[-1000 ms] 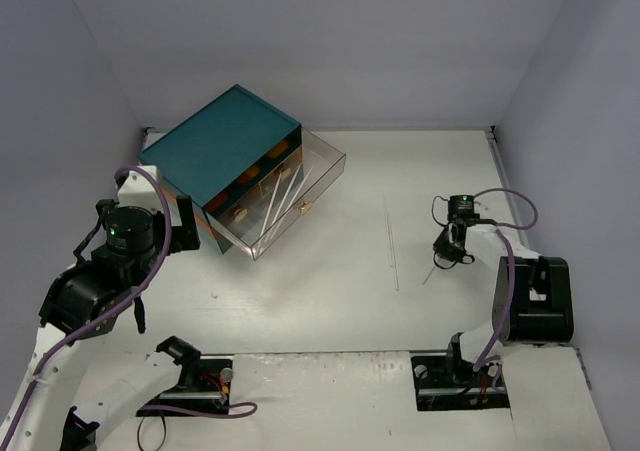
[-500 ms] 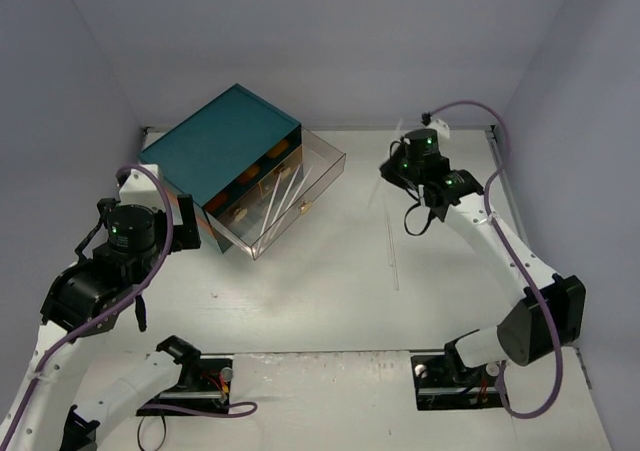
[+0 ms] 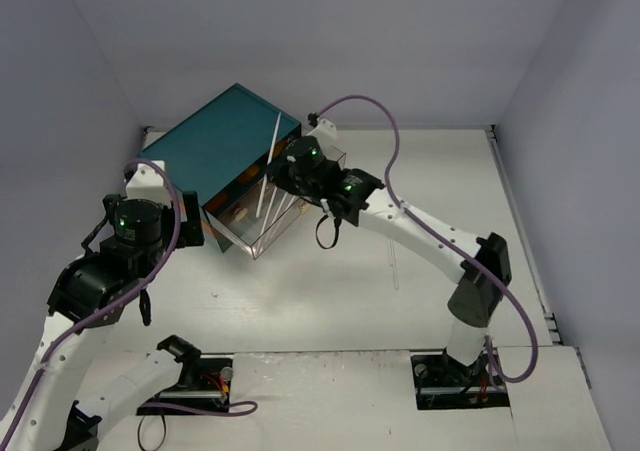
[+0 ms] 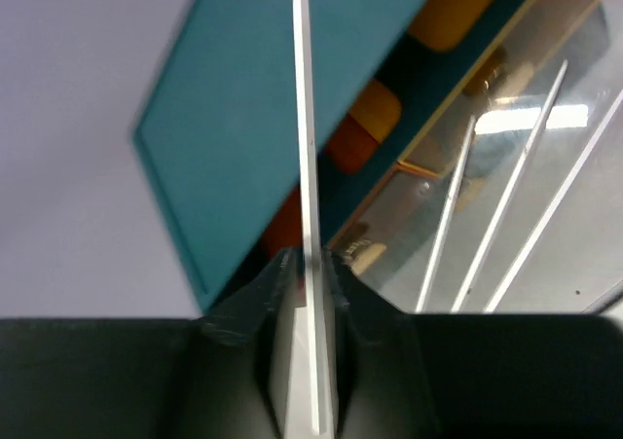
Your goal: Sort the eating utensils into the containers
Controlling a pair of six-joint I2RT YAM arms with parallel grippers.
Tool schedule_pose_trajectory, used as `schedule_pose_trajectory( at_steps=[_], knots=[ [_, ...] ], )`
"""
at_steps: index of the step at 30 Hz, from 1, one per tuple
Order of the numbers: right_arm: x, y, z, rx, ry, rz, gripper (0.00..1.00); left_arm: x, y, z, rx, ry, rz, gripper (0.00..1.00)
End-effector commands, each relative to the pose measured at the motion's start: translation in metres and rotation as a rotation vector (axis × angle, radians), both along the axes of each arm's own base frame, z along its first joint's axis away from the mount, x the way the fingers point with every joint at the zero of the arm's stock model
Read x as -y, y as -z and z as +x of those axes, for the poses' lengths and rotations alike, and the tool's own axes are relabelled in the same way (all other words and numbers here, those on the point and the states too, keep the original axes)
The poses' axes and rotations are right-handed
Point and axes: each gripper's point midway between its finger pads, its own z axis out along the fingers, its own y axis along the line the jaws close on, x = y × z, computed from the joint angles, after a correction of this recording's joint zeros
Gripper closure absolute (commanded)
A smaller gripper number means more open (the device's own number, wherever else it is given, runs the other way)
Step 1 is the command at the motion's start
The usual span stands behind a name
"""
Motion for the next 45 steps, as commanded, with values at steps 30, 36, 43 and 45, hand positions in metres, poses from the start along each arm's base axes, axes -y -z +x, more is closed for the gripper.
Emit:
schedule_pose_trajectory(
  at_steps=[30,36,43,45],
  knots=[
    [0.269,0.178,-0.074,-0.271,0.131,-0.625,0.51,0.012,-0.019,0.020,0.041,0.003,-0.038,0.03],
    [0.280,0.235,-0.102,-0.419,0.076,-0.700,0.54,0.010,-0.018,0.018,0.043,0.002,-0.036,0.03],
    [0.288,0.274,-0.116,-0.543,0.032,-0.771,0.63,0.010,-0.019,0.016,0.047,0.006,-0.038,0.03],
    [0.290,0.282,-0.117,-0.570,0.029,-0.768,0.66,0.010,-0.020,0.015,0.052,0.008,-0.040,0.03]
  ],
)
